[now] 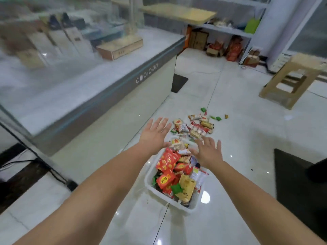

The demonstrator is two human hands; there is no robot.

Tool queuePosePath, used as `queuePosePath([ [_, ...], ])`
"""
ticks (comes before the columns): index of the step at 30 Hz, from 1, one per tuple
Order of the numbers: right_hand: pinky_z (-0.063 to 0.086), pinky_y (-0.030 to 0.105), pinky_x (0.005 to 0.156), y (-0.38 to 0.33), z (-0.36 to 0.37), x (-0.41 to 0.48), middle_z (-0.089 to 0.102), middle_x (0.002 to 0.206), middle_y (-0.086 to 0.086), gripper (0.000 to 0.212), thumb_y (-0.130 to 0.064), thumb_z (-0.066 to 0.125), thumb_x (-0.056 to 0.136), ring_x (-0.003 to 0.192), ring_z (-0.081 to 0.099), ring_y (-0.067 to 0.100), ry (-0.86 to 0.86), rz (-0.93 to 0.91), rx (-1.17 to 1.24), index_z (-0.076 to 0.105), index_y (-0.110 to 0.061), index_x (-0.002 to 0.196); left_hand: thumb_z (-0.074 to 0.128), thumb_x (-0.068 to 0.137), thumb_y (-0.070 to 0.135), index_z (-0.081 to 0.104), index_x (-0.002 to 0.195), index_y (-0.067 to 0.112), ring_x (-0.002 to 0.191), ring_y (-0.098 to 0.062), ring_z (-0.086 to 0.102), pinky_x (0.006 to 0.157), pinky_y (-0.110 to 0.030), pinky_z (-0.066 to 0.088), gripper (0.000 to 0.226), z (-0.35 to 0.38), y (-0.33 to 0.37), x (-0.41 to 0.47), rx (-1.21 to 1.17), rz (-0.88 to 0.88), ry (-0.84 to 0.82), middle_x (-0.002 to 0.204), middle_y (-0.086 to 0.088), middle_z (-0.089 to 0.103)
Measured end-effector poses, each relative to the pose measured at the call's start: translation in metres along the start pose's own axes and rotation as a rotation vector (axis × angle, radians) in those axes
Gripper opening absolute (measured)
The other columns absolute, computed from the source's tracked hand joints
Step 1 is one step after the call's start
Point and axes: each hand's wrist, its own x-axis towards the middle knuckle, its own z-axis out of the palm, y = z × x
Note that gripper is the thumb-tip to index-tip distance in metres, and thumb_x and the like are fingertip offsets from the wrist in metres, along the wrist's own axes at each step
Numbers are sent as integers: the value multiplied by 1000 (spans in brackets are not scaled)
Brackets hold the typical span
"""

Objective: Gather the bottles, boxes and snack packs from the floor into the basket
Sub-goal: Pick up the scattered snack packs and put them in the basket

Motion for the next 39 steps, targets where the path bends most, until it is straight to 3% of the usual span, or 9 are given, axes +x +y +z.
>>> queuePosePath([
  [5,-4,54,117,39,-179,-41,6,160,0,58,-56,20,95,147,-1,25,30,19,47,18,-32,148,23,95,60,-4,152,21,147,-23,-15,119,-46,-9,75,-184,4,-1,-67,-16,1,160,-3,-13],
  [7,-2,54,117,63,-240,-62,7,160,-1,63,-64,10,92,147,0,24,57,49,78,18,-34,147,24,94,60,-4,152,21,147,-22,-15,119,-46,-9,75,-244,9,-5,-113,-35,12,160,-3,-11],
  [9,1,53,117,86,-292,-87,10,159,-3,108,-82,-26,60,147,3,23,102,91,128,17,-35,147,23,94,60,-5,152,22,147,-22,-15,118,-45,-9,75,-292,16,-13,-140,-55,-16,160,-4,-11],
  [11,2,52,118,112,-327,-105,9,159,-4,135,-81,-41,33,147,5,22,104,129,142,15,-36,148,23,94,60,-7,152,22,146,-22,-16,116,-44,-11,76,-324,24,-18,-122,-78,-59,159,-5,-14],
  [13,2,51,118,135,-348,-123,9,159,-4,110,-83,-26,57,147,4,22,81,138,174,14,-35,148,23,94,59,-9,151,21,146,-23,-17,116,-44,-12,76,-349,30,-19,-89,-96,-81,159,-5,-16],
  [15,4,52,118,161,-364,-131,10,159,-2,68,-67,9,89,147,5,23,74,151,186,15,-33,148,25,95,58,-11,151,21,146,-24,-16,116,-44,-11,76,-369,39,-15,-89,-119,-66,159,-5,-15],
  [16,4,53,117,175,-370,-132,10,159,0,61,-60,18,94,146,5,23,85,166,205,15,-33,148,27,95,57,-11,150,21,146,-24,-15,116,-45,-10,76,-376,46,-10,-99,-132,-51,159,-5,-15],
  [26,-4,54,116,269,-424,-77,10,158,2,55,-56,21,95,146,4,24,122,176,251,18,-37,147,35,98,47,-15,150,19,146,-27,-15,116,-48,-9,77,-413,114,88,24,-61,-73,158,-7,-18],
  [39,-5,53,116,391,-487,156,8,158,1,54,-56,21,95,146,1,25,123,151,200,17,-39,146,35,98,45,-16,150,17,146,-28,-15,117,-48,-5,78,-453,137,364,8,-112,-48,159,-7,-17],
])
